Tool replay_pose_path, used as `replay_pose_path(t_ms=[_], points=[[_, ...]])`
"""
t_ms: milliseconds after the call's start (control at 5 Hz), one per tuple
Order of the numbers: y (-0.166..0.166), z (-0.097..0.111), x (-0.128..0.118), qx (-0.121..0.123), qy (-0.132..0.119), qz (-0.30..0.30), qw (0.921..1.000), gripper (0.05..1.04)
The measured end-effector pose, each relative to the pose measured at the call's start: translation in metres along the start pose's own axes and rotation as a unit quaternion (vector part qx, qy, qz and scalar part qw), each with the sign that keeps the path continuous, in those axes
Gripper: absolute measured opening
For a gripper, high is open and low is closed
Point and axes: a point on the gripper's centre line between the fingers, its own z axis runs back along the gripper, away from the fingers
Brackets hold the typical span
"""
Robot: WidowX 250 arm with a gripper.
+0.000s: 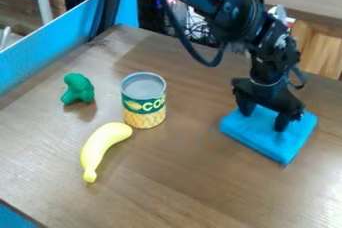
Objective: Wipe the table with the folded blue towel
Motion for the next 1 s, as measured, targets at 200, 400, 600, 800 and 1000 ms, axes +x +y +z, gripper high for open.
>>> replay_pose_path(t_ms=[200,400,600,800,1000], points=[[0.002,-0.001,-0.002,0.006,-0.005,-0.007,1.0,1.001],[0.006,0.002,-0.02,0.009,-0.004,-0.018,0.9998,1.001],[0.011,0.014,-0.049,0.006,-0.001,-0.024,0.9997,1.001],[0.018,0.032,-0.086,0.002,0.008,-0.042,0.9991,1.001],[0.033,0.052,-0.129,-0.001,0.031,-0.053,0.9982,1.001]])
